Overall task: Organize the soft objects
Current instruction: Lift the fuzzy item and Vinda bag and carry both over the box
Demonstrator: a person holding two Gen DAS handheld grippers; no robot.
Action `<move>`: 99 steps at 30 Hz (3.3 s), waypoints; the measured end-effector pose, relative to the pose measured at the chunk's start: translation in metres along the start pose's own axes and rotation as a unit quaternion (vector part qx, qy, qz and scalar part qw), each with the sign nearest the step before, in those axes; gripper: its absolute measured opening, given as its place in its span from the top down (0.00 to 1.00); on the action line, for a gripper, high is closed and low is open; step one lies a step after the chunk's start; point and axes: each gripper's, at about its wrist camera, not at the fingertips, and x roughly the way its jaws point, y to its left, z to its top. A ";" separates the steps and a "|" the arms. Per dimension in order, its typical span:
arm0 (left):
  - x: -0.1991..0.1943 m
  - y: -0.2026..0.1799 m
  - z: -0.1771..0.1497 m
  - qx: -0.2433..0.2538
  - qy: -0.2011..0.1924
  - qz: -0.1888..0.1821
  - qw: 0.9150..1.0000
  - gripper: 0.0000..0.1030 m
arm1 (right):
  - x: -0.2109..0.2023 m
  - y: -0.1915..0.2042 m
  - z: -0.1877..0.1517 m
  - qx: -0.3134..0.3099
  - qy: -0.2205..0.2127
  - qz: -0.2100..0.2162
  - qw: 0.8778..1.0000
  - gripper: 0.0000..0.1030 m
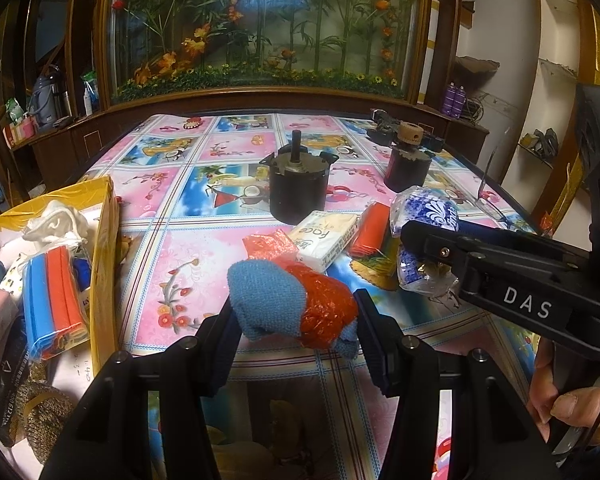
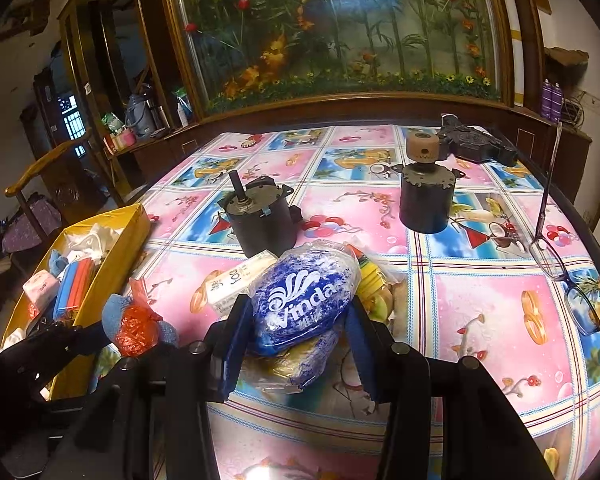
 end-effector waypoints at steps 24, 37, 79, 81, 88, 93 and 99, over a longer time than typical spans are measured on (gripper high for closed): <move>-0.011 -0.001 0.001 0.003 -0.021 0.009 1.000 0.49 | -0.003 0.001 0.001 0.001 -0.009 0.002 1.000 0.51; -0.014 0.000 0.001 0.003 -0.029 0.011 1.000 0.49 | -0.005 0.004 0.001 -0.002 -0.015 0.005 1.000 0.51; -0.073 0.025 -0.006 -0.013 -0.112 0.016 0.994 0.48 | -0.039 0.052 -0.003 -0.002 -0.077 0.009 0.997 0.51; -0.077 0.032 -0.007 -0.019 -0.116 0.022 0.993 0.48 | -0.041 0.058 -0.003 -0.008 -0.079 0.013 0.997 0.51; -0.086 0.056 -0.009 -0.044 -0.124 0.028 0.991 0.48 | -0.047 0.073 -0.004 -0.020 -0.080 0.026 0.996 0.51; -0.095 0.069 -0.010 -0.054 -0.132 0.034 0.989 0.48 | -0.048 0.084 -0.005 -0.027 -0.077 0.038 0.996 0.51; -0.098 0.087 -0.012 -0.071 -0.132 0.045 0.988 0.48 | -0.047 0.101 -0.008 -0.044 -0.072 0.051 0.995 0.51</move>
